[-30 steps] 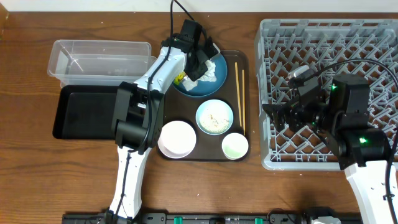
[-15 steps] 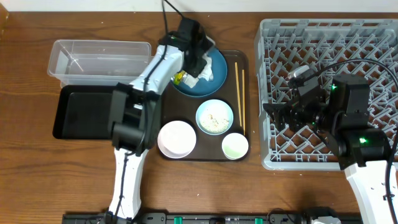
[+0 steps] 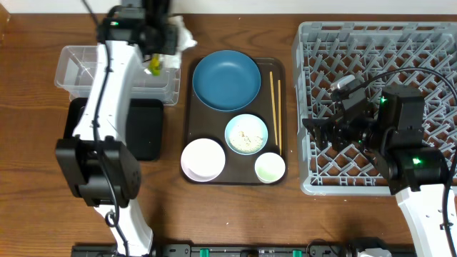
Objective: Sort waste into correct bins and load items into the dishwasher rack
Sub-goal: 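Carry the wrapper and tissue left and drop them into the clear bin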
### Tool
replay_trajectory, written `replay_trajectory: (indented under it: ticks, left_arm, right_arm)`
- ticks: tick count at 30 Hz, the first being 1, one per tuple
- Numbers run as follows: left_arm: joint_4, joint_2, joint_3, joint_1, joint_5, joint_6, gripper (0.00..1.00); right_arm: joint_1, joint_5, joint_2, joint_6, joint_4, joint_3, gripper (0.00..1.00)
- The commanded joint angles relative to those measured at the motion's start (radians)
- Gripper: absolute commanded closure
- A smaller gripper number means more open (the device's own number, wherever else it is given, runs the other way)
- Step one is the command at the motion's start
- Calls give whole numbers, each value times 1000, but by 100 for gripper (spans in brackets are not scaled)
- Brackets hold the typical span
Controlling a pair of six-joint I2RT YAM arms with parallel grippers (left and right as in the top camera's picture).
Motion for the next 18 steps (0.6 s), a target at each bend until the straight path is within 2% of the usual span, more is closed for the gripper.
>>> replay_trajectory:
  ticks: [1, 6, 10, 14, 18]
  left_arm:
    - [-8, 23, -31, 75, -9, -84, 94]
    - [-3, 24, -79, 159, -9, -83, 94]
    - [10, 24, -106, 200, -9, -83, 87]
    - [10, 23, -109, 212, -9, -83, 67]
    - [10, 23, -109, 212, -9, -83, 42]
  right_arm:
    - [-4, -11, 0, 9, -2, 20, 8]
    - [-4, -11, 1, 9, 1, 20, 8]
    - [-4, -11, 0, 9, 3, 20, 8]
    - [-4, -12, 1, 9, 2, 20, 8]
    - [-4, -12, 0, 9, 2, 20, 8]
